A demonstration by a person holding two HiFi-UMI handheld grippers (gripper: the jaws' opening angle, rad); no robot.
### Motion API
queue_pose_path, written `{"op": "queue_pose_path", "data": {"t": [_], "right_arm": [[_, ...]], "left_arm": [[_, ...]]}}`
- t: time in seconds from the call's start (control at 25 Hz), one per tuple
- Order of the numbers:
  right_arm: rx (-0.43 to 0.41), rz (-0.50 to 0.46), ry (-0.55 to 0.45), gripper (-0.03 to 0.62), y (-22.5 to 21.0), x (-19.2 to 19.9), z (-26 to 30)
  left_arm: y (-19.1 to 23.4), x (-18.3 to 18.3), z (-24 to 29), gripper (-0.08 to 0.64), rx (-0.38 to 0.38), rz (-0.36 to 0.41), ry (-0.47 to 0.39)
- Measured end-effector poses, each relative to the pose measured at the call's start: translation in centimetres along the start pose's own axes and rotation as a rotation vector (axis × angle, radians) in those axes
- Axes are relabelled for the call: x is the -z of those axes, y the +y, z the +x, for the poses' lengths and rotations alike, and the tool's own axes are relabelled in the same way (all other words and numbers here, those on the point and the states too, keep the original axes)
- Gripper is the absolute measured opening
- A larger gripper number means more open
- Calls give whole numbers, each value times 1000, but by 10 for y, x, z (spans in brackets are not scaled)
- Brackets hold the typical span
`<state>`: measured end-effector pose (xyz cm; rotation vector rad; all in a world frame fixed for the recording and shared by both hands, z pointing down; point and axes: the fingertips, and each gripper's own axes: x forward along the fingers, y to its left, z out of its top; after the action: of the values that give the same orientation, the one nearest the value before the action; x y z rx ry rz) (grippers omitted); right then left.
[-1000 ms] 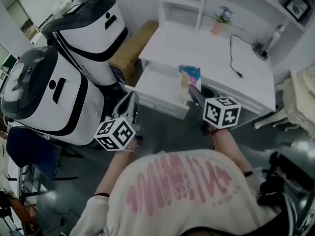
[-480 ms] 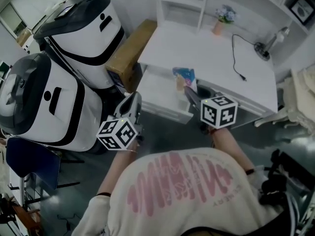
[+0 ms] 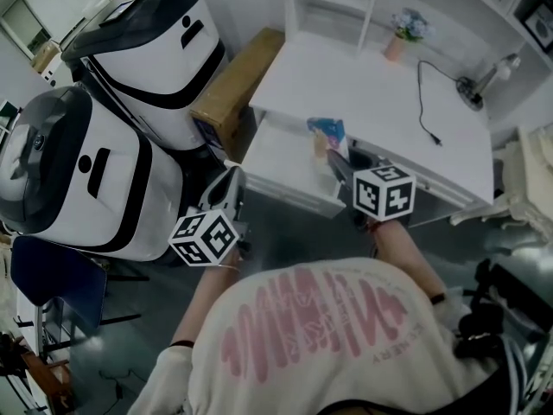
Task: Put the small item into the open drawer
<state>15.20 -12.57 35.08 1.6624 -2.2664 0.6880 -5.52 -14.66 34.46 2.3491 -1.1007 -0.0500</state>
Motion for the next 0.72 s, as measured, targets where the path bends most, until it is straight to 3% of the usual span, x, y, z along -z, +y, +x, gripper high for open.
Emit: {"op": "queue_pose_path", "data": {"t": [0.56, 0.72], "right_arm": [[10, 33, 153, 89, -32, 59, 32], [-5, 15, 211, 89, -43, 75, 54]], "left_arm": [[3, 47, 2, 31, -5, -54, 61], [16, 51, 3, 31, -41, -67, 65]]}}
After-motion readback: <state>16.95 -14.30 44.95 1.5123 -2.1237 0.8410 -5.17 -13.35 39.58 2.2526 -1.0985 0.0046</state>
